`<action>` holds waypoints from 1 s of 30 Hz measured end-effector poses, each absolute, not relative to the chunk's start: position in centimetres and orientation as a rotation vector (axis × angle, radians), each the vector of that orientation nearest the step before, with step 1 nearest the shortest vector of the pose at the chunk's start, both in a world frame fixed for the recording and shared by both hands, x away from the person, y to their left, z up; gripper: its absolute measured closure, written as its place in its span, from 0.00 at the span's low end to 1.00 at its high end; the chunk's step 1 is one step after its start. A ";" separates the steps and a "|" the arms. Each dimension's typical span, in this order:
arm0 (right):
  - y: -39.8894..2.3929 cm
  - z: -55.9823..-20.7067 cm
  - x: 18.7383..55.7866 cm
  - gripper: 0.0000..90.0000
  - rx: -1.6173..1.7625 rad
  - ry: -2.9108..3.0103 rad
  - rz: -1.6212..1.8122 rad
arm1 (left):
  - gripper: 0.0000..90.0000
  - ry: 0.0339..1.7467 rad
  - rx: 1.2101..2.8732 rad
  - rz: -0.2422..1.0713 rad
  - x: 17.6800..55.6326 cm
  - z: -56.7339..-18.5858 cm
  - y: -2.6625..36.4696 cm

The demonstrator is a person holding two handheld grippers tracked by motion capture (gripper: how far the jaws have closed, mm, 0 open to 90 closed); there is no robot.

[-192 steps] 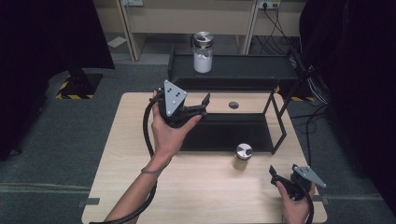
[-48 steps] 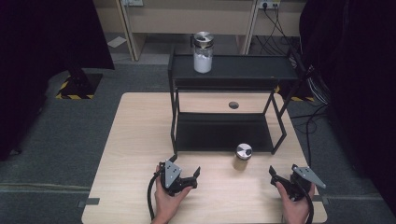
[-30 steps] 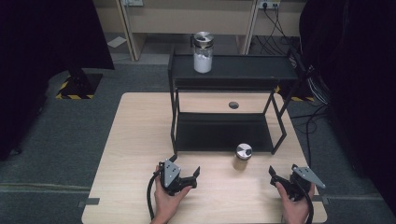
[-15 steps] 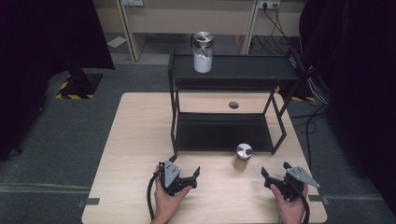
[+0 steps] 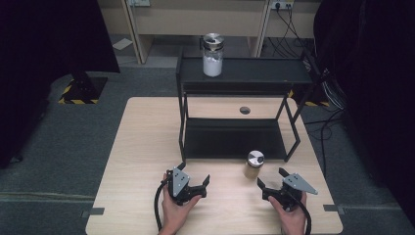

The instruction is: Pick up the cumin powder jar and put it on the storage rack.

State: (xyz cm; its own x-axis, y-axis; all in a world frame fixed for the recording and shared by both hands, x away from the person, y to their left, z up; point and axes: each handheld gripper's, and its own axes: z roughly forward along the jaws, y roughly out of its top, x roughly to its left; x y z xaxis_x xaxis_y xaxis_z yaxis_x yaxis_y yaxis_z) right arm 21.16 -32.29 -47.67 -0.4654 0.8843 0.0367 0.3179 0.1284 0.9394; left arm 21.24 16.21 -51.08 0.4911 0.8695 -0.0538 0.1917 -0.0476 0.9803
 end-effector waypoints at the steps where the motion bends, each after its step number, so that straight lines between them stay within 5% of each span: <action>1: -32.1 -47.7 21.2 0.04 1.152 1.866 1.337 | 0.01 0.952 1.549 0.713 21.3 -51.1 16.2; 20: -28.7 -47.1 24.3 0.10 1.160 1.920 1.297 | 0.01 0.947 1.550 0.717 21.2 -51.1 16.2; 30: -27.9 -46.5 25.5 0.29 1.188 1.934 1.244 | 0.01 0.946 1.552 0.716 21.2 -51.1 16.2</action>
